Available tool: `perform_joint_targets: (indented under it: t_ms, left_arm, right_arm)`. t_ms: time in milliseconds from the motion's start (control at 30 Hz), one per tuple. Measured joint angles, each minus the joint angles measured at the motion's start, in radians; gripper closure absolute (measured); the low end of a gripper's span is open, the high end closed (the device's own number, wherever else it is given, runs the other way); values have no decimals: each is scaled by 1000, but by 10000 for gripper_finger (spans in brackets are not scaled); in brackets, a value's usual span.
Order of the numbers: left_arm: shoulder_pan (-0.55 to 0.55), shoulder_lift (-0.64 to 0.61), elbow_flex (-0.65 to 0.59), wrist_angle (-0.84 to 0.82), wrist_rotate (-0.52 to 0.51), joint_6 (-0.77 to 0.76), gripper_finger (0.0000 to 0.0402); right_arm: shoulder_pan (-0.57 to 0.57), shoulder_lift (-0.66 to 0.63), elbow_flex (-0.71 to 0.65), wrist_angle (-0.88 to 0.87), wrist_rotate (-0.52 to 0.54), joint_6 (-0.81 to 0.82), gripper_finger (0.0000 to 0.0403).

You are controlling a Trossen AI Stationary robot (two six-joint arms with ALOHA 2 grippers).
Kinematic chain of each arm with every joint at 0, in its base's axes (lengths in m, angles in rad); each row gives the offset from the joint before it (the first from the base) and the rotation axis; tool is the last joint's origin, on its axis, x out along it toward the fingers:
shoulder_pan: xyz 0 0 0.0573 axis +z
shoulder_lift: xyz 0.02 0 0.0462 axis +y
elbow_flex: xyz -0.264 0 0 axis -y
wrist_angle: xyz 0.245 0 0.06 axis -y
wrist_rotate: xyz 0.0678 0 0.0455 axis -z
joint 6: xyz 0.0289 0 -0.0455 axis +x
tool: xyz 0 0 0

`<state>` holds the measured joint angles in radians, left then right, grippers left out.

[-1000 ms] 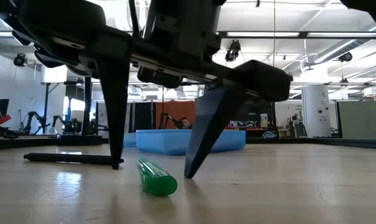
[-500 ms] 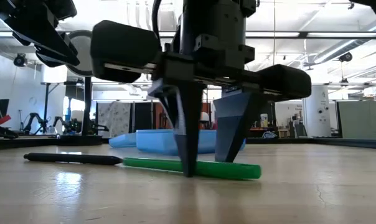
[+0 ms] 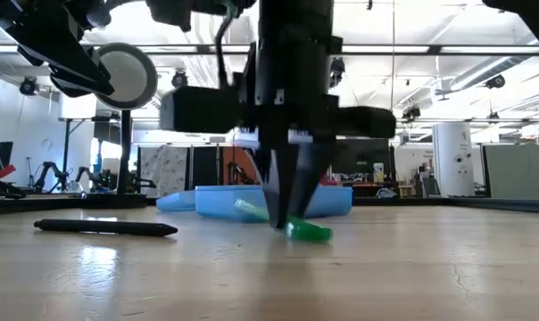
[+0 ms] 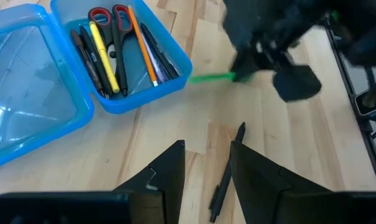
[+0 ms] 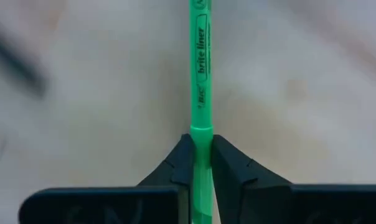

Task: Pick & place school supplies into a supply box
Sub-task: Put the green pen into the supply box

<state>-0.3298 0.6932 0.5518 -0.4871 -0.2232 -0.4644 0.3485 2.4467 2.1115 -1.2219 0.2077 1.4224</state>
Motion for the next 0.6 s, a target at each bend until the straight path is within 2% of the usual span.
perform_joint_targets:
  t_ms: [167,333,400,500,600]
  left_arm:
    - [0,0,0,3,-10,-27,291]
    - [0,2,-1,14,-50,-42,291]
    - [0,2,-1,20,-71,-59,291]
    - [0,2,-1,36,-94,-96,291]
    - [0,3,-1,63,-97,-141,291]
  right_arm:
    - [-19,-151,-4,-33,182,102,386]
    - [-84,-261,-61,-24,231,10,388]
    - [-109,-294,-87,-36,231,-157,388]
    - [-176,-346,-132,-39,170,-580,389]
    - [-259,-335,-194,-36,120,-991,395]
